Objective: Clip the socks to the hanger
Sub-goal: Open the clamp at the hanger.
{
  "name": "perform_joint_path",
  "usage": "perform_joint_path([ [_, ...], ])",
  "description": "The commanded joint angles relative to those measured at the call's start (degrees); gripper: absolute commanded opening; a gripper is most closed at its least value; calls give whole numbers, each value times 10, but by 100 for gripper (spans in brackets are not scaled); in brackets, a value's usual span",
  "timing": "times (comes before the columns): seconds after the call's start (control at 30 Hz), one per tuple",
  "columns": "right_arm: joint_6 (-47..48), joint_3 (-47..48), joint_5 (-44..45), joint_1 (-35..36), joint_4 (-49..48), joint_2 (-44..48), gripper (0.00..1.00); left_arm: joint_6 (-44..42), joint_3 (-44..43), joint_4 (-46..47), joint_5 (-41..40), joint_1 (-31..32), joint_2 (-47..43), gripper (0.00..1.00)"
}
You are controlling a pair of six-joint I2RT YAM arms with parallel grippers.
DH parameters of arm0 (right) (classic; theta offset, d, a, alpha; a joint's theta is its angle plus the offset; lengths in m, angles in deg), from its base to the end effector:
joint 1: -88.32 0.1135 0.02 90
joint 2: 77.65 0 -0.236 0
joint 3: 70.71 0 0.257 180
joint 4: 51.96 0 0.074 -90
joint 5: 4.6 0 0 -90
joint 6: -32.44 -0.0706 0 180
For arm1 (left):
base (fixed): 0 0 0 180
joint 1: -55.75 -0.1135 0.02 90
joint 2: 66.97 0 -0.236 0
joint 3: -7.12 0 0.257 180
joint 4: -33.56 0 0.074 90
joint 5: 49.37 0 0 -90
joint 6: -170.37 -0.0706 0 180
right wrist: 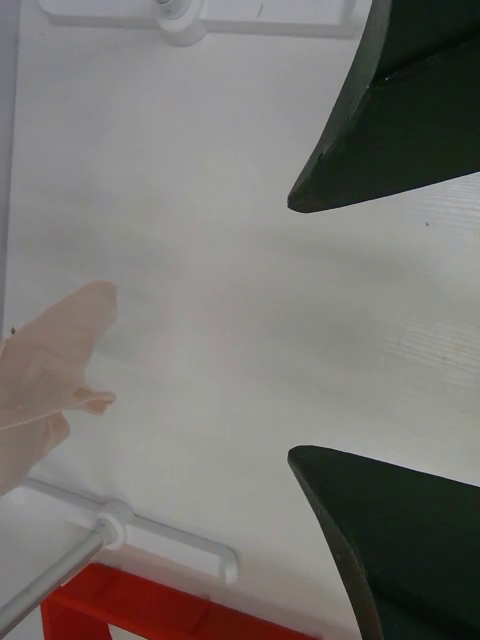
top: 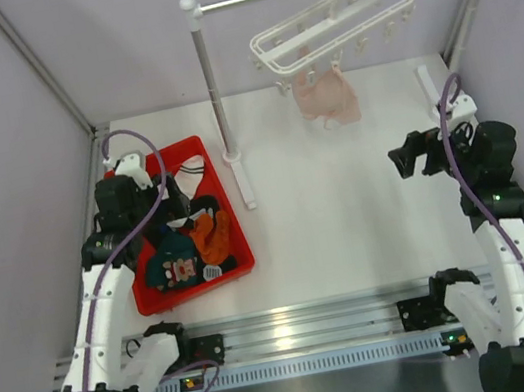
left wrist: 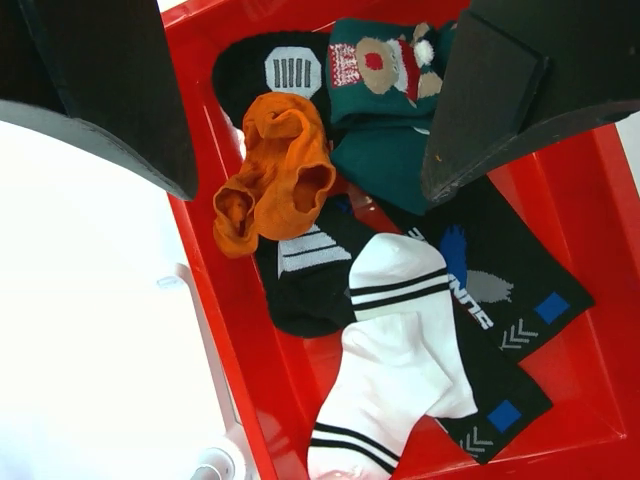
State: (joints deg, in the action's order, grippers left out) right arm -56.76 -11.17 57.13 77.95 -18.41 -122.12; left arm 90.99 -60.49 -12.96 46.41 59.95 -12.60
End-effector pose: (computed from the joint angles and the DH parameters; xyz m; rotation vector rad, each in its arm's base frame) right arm 0.2312 -0.0083 0.3025 -0.1787 1.8582 0.3316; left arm 0.2521 -0.0256 0.2850 -0.0621 2.1587 -0.2584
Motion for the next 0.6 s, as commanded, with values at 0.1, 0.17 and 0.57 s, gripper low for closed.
perform_joint_path([
  [0.1,-23,24,5,-3,-22,45,100,-21,-28,43,47,-3,-30,98],
  [0.17,-47,27,-20,-3,-54,38,100,-54,-32,42,112,-3,-43,98],
  [0.57,-122,110,-20,99,-231,-83,96,10,100,350,340,-1,-164,98],
])
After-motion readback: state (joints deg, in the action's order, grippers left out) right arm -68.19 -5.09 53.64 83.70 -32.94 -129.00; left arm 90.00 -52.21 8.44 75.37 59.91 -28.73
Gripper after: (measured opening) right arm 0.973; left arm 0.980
